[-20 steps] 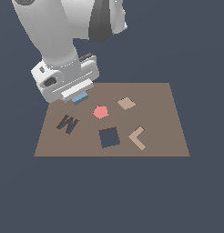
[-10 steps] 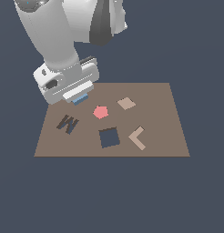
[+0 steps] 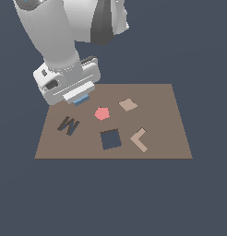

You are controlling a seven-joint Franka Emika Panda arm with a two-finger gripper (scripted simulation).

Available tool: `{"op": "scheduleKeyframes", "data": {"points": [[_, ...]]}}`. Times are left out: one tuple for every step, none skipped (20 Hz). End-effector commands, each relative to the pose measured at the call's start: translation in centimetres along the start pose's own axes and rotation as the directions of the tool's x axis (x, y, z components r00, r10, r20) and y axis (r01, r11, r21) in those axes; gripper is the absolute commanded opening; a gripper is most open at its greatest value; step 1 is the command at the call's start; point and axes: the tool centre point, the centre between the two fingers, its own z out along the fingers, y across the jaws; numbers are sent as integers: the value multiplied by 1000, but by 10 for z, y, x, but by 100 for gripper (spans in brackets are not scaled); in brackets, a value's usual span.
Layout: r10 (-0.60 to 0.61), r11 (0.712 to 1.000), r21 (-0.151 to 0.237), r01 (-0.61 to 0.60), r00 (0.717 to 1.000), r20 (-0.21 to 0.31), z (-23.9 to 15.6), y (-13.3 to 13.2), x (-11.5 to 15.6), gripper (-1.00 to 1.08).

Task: Insert a designated object into the corresponding slot on a board.

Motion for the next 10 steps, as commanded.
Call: {"op": "scheduleKeyframes", "data": {"points": [[-1,1000,1,1,1000,0,0,0,0,-100],[-4,1000,1,4,1000,0,0,0,0,-100],[-8,1000,1,8,1000,0,0,1,1,-100],[-14,1000,1,14,1000,0,0,1,2,-100],[-22,1000,1,22,1000,0,0,2,3,-100],[-32,999,0,32,999,0,0,3,5,-100],[-44,999,0,44,999,0,0,5,7,-100],[-57,998,0,57,998,0,0,6,9,-100],[-73,997,0,73,997,0,0,7,11,-100],[-90,996,0,90,996,0,0,9,14,-100]]}}
